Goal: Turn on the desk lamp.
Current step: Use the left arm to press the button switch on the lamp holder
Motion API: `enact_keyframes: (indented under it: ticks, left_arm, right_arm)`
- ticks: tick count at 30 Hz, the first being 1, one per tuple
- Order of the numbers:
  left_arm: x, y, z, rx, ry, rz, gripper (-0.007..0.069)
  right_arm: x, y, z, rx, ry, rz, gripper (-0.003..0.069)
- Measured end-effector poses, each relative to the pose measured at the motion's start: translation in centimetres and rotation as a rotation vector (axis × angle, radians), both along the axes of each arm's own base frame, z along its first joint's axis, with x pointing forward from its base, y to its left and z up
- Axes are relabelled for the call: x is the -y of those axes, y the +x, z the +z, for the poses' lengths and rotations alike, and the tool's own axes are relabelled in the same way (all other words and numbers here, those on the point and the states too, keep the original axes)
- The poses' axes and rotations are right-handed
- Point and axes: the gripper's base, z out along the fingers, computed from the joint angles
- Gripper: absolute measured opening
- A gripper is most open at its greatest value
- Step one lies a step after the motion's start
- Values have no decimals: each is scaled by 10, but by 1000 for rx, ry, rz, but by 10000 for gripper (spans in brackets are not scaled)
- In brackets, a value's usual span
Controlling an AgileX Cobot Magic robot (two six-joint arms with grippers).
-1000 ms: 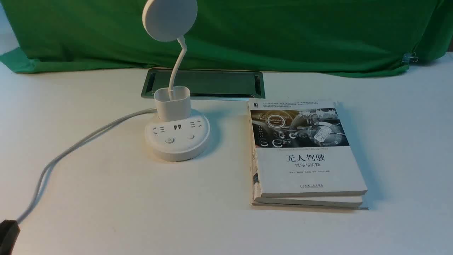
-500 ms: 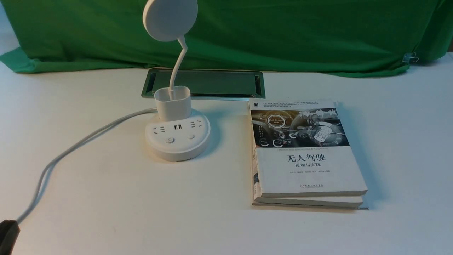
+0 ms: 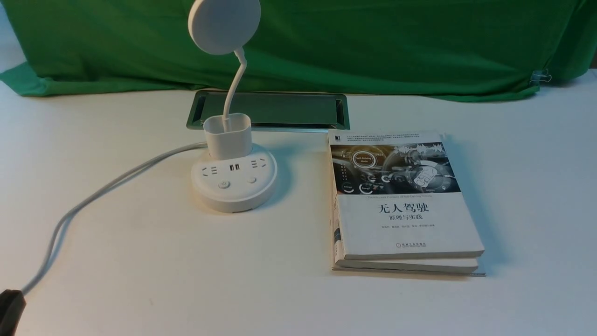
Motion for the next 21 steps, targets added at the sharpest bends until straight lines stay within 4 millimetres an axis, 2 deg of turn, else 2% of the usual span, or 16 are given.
enact_keyframes:
  ticks: [6,10,17,18,19,20,21]
  left_arm:
    - [0,0,0,1,14,0,2]
    - [0,1,7,82,2,0,2]
    - [-1,-9,53,601,-18,9,2]
    - [-1,-9,53,601,-18,9,2]
    - [-2,-15,62,720,-30,11,2]
    - [-2,-15,63,733,-31,12,2]
    - [-1,-20,70,821,-29,8,2]
  right_arm:
    - [0,0,0,0,0,0,239]
    - [0,0,0,0,0,0,239]
    - [0,0,0,0,0,0,239]
    - [0,0,0,0,0,0,239]
    - [0,0,0,0,0,0,239]
    - [0,0,0,0,0,0,239]
    - [0,0,0,0,0,0,239]
